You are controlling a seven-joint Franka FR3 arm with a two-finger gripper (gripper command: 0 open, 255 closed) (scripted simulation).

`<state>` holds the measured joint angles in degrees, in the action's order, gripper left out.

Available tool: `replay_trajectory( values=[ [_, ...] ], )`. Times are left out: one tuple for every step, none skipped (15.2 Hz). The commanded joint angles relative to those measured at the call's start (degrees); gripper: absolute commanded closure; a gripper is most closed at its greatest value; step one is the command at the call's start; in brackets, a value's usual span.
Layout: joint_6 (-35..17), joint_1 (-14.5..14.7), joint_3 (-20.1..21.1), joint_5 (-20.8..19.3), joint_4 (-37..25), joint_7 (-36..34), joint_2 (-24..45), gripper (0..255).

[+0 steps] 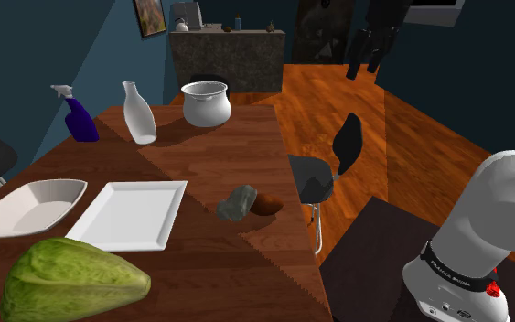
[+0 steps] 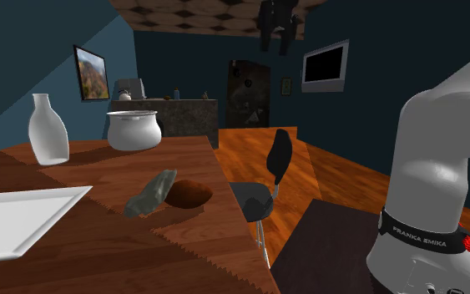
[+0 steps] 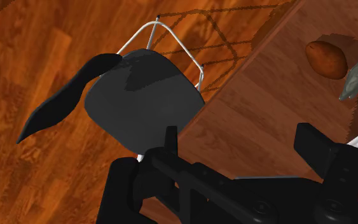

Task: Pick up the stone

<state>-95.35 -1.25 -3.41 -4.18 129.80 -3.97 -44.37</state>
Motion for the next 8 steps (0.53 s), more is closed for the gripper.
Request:
replay_trajectory(
  values=[
    [0.0,0.0,0.0,0.0,0.0,0.0,0.0,0],
    [-1.3,0.3,-0.2,1.1,1.0,-0.4,0.7,0],
    [-2.7,0.7,-0.5,2.3,2.0,-0.7,1.5,0],
    [-4.1,1.1,-0.7,3.4,2.9,-1.0,2.3,0],
    [-5.5,1.5,-0.9,4.6,3.8,-1.2,3.1,0],
    [-6.9,2.0,-1.1,5.8,4.7,-1.5,4.0,0],
    [-8.3,2.5,-1.3,7.0,5.5,-1.6,5.0,0],
    [-9.8,3.0,-1.5,8.3,6.2,-1.7,6.0,0]
  ],
)
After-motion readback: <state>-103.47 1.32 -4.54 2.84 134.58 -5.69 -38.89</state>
